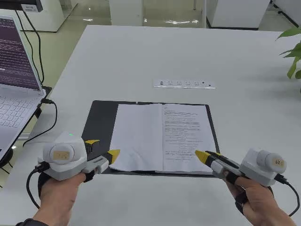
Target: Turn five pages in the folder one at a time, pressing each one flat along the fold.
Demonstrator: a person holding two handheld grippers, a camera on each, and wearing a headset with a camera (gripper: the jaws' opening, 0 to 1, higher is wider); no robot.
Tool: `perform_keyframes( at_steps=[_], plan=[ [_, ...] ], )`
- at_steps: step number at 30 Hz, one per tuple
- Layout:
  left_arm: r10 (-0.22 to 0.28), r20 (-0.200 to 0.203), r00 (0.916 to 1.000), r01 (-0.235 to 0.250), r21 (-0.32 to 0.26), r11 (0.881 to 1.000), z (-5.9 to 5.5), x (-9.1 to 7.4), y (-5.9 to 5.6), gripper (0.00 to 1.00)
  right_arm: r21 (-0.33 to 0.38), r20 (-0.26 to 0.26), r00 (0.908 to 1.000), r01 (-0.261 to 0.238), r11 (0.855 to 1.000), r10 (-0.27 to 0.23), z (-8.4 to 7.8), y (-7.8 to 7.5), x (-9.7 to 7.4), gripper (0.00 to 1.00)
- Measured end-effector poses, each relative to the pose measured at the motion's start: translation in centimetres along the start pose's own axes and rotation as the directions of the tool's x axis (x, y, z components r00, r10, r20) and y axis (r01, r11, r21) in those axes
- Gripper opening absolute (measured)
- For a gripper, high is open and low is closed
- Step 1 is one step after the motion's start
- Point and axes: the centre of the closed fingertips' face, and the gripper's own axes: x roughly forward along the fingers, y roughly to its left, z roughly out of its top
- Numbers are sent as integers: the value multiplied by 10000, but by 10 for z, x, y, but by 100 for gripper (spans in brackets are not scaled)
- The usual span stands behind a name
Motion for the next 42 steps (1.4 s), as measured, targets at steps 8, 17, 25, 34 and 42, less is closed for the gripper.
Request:
perform_keyframes(
  at_steps=[8,17,25,34,42],
  plan=[
    [-83,-182,9998,91,488,9988,3,-17,-4,42,-858,-110,9999,65,9963,-75,8,-8,-30,39],
    [286,-238,9993,-275,479,9985,-4,-42,-4,49,-2312,-382,9983,344,9723,-444,6,-3,-53,49],
    [856,-12,9963,-856,-5,9963,-9,-62,-6,61,-2397,-57,9981,579,9691,-610,6,10,-69,57],
    [803,-107,9967,-805,-176,9966,-8,-64,-20,67,-2605,-253,9968,670,9631,-762,-2,8,-75,65],
    [538,-176,9984,-539,-32,9985,2,-56,-27,68,-2620,-335,9950,825,9615,-945,-4,3,-77,65]
  ],
)
